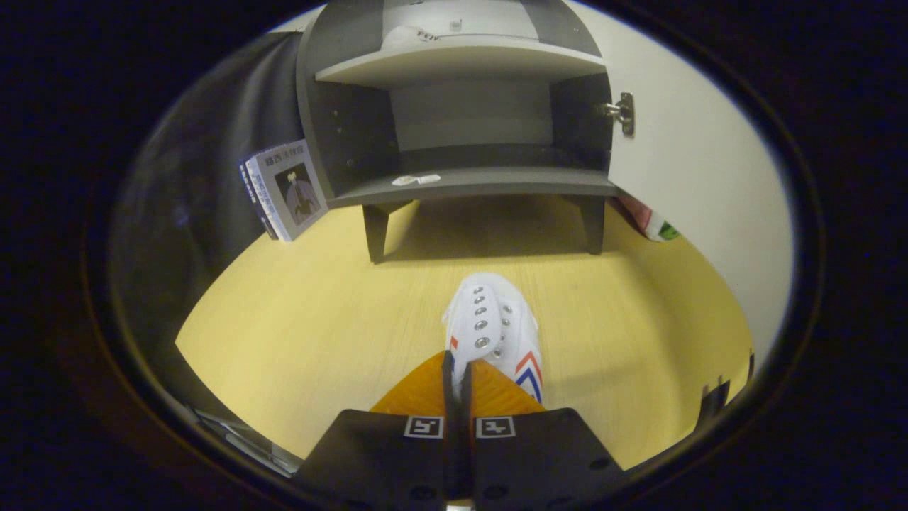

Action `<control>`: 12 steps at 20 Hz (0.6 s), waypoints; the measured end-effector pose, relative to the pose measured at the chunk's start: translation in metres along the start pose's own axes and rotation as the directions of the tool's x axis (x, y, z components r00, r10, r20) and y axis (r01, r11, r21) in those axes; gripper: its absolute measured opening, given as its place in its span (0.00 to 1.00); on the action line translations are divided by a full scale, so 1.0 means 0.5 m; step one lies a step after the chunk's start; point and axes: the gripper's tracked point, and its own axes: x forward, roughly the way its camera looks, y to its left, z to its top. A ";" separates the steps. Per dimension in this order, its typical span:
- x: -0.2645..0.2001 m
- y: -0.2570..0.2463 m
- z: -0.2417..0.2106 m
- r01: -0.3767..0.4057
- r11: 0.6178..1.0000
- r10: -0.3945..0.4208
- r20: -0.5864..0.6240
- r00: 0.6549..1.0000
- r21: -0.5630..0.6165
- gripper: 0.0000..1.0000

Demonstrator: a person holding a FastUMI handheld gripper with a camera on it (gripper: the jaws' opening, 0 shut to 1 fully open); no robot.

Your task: Open the shoe cabinet door, grab the shoes and put them into the shoe cabinet, then close the shoe cabinet door.

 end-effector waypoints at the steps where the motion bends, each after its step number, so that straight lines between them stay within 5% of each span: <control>1: -0.012 0.002 0.012 0.000 1.000 0.000 0.010 1.000 0.008 0.02; 12: -0.171 0.015 0.251 0.071 0.995 -0.083 0.193 0.978 0.068 0.02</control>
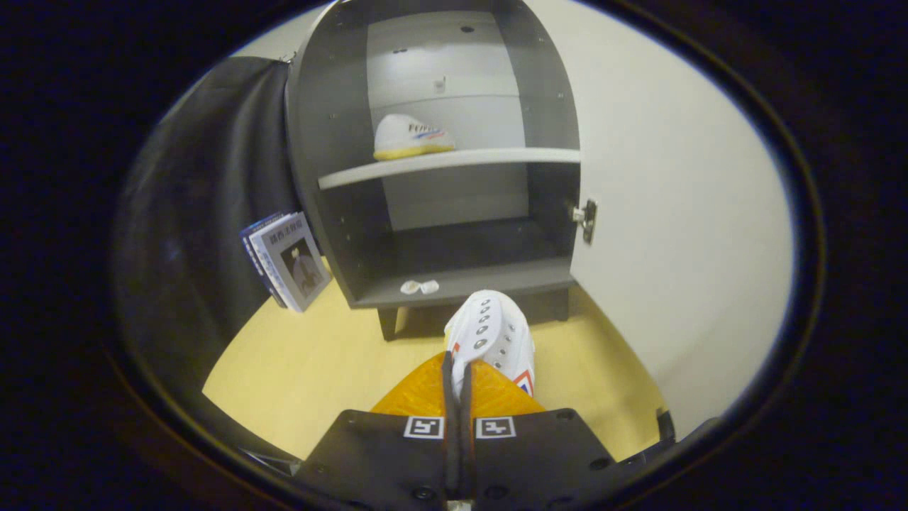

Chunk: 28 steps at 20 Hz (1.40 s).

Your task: Open the shoe cabinet door, grab the shoes and put them into the shoe cabinet, then close the shoe cabinet door.

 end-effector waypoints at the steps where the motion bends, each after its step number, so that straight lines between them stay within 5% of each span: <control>1: -0.010 0.002 0.036 0.010 1.000 -0.010 0.027 1.000 0.002 0.02; 14: -0.051 0.078 0.440 0.029 1.000 -0.029 0.356 0.934 0.007 0.02; 28: 0.195 0.042 0.651 0.078 0.996 -0.052 0.410 0.910 -0.049 0.02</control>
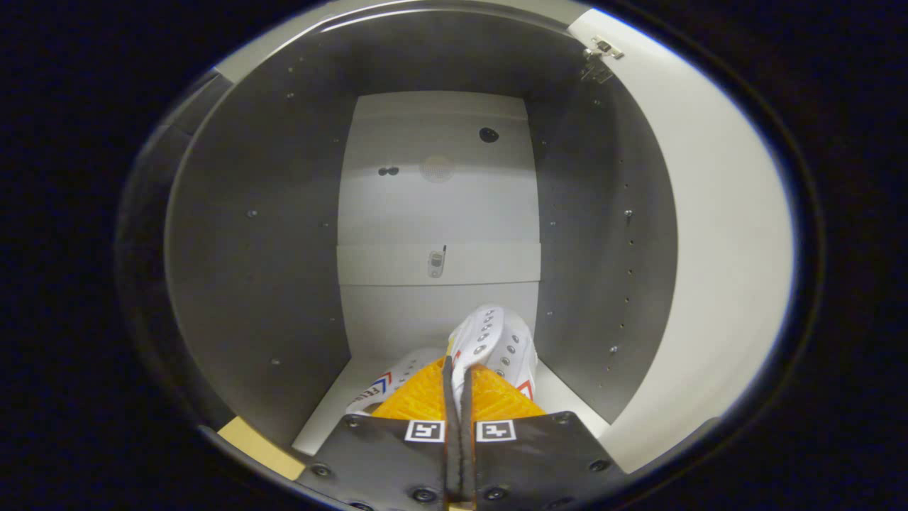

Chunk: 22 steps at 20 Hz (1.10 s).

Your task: Open the shoe cabinet door, grab the shoes and put them into the shoe cabinet, then close the shoe cabinet door.

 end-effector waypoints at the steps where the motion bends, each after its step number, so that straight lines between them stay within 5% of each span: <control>1: 0.025 -0.006 -0.004 0.005 1.000 -0.005 -0.007 1.000 -0.011 0.02; 11: 0.130 -0.032 -0.097 -0.016 0.988 -0.009 -0.163 0.987 -0.152 0.02; 22: 0.139 -0.013 -0.144 -0.068 0.986 0.024 -0.267 0.963 -0.155 0.02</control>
